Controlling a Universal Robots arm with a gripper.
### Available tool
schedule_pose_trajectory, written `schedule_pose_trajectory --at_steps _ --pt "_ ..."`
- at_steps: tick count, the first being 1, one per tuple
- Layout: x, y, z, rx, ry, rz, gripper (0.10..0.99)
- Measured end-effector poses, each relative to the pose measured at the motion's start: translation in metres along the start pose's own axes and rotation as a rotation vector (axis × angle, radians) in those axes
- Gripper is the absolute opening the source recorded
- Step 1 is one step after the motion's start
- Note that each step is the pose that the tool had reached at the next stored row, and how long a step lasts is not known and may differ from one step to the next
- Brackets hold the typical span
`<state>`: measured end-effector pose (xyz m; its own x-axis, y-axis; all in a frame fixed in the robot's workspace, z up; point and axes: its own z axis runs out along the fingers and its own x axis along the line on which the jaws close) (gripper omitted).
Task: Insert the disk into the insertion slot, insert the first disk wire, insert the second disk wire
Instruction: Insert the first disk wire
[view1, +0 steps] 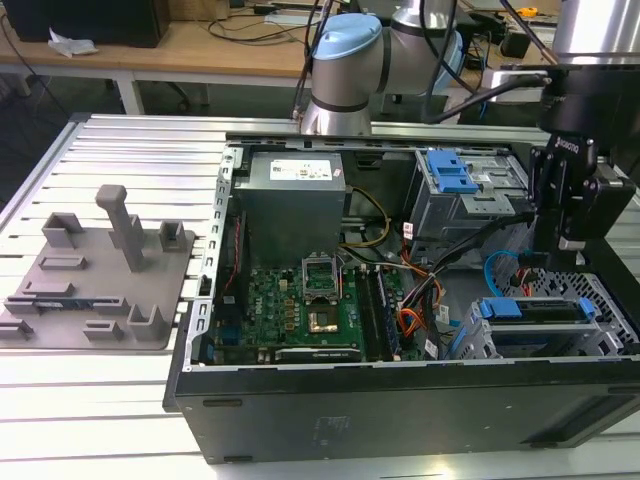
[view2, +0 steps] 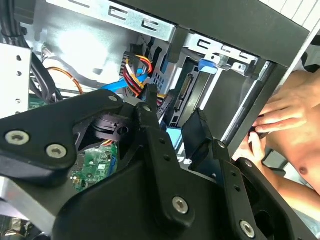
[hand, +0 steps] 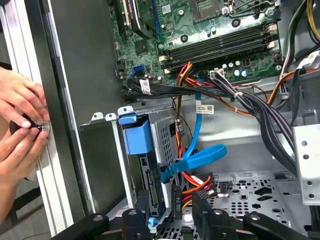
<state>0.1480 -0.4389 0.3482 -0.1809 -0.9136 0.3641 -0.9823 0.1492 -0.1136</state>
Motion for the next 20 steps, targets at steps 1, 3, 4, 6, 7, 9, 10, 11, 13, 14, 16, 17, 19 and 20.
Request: schedule_pose_trajectory --at_steps 1,3,4,6,7,9,10,11,13,14,16,17,19,20 --pt "-0.0007 0.0001 0.0006 0.002 0.0091 -0.001 0.471" --pt "-0.0025 0.0004 0.0006 0.005 0.0252 -0.002 0.471" --pt "-0.0046 0.0007 0.0002 0.007 0.0345 -0.004 0.471" --pt "-0.0084 0.0014 -0.0009 0.01 0.0475 -0.005 0.471" --pt "-0.0103 0.0017 -0.0011 0.011 0.0516 -0.006 0.471" --pt "-0.0124 0.0021 -0.0007 0.012 0.0561 -0.007 0.455" --pt "-0.0131 0.0023 -0.0003 0.012 0.0575 -0.007 0.455" --pt "-0.0139 0.0024 -0.0001 0.013 0.0593 -0.007 0.38" --pt "-0.0163 0.0029 0.0003 0.014 0.0637 -0.008 0.38" --pt "-0.0186 0.0033 -0.0003 0.015 0.0676 -0.009 0.38" --pt "-0.0234 0.004 -0.0011 0.018 0.079 -0.012 0.227" --pt "-0.0236 0.004 -0.0008 0.019 0.0826 -0.013 0.227" --pt "-0.0238 0.0039 -0.0005 0.02 0.0876 -0.014 0.227" --pt "-0.0239 0.004 -0.0002 0.021 0.0902 -0.014 0.227"
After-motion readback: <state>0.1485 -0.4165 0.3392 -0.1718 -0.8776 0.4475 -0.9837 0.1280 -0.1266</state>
